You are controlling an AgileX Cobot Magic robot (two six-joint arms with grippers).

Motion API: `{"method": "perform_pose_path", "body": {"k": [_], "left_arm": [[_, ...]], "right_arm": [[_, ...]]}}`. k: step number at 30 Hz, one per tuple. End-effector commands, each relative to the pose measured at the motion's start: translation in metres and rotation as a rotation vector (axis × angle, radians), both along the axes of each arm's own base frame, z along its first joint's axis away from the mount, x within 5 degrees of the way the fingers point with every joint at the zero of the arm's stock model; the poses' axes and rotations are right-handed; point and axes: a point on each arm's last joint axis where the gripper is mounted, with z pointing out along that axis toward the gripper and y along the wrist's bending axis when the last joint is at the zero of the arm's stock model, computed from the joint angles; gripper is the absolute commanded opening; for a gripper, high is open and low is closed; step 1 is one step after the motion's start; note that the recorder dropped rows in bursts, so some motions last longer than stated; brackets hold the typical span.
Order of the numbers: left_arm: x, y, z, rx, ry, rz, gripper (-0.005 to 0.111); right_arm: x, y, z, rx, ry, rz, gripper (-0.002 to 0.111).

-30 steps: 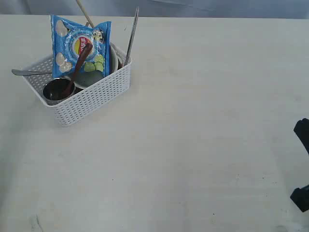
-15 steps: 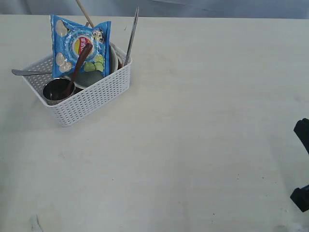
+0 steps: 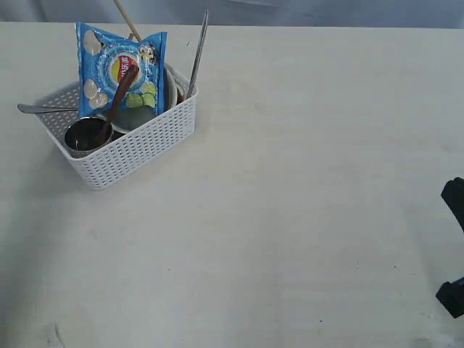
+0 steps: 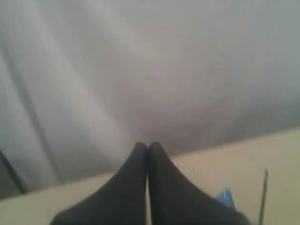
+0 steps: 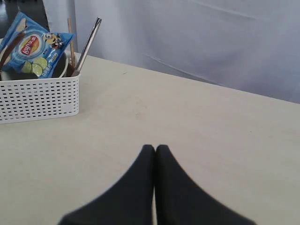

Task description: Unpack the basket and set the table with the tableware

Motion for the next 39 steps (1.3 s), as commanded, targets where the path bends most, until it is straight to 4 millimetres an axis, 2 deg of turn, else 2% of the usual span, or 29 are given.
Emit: {"method": "perform_pose_path", "body": {"k": [1, 4, 6, 8, 10, 12, 21, 26, 29, 35, 39], "left_arm": [[0.052, -0.02, -0.037, 0.16, 0.508, -0.277, 0.0], [0.071, -0.034, -0.068, 0.179, 0.643, -0.425, 0.0], [0.076, -0.046, -0.091, 0.232, 0.706, -0.532, 0.0], [0.075, -0.067, -0.122, 0.306, 0.737, -0.634, 0.0], [0.072, -0.081, -0.147, 0.347, 0.731, -0.656, 0.0], [0.069, -0.086, -0.16, 0.349, 0.723, -0.646, 0.0], [0.073, -0.088, -0.16, 0.312, 0.673, -0.616, 0.001], [0.078, -0.088, -0.161, 0.389, 0.606, -0.644, 0.019], [0.085, -0.089, -0.17, 0.422, 0.601, -0.654, 0.03], [0.096, -0.092, -0.193, 0.446, 0.671, -0.684, 0.041], [0.103, -0.092, -0.199, 0.447, 0.66, -0.656, 0.051]], "right_arm": [[0.0, 0.0, 0.0, 0.0, -0.01, 0.002, 0.0], [0.0, 0.0, 0.0, 0.0, -0.01, 0.002, 0.0], [0.0, 0.0, 0.0, 0.0, -0.01, 0.002, 0.0], [0.0, 0.0, 0.0, 0.0, -0.01, 0.002, 0.0], [0.0, 0.0, 0.0, 0.0, -0.01, 0.002, 0.0], [0.0, 0.0, 0.0, 0.0, -0.01, 0.002, 0.0], [0.0, 0.0, 0.0, 0.0, -0.01, 0.002, 0.0], [0.0, 0.0, 0.0, 0.0, -0.01, 0.002, 0.0], [0.0, 0.0, 0.0, 0.0, -0.01, 0.002, 0.0], [0.0, 0.0, 0.0, 0.0, -0.01, 0.002, 0.0], [0.0, 0.0, 0.0, 0.0, -0.01, 0.002, 0.0]]}}
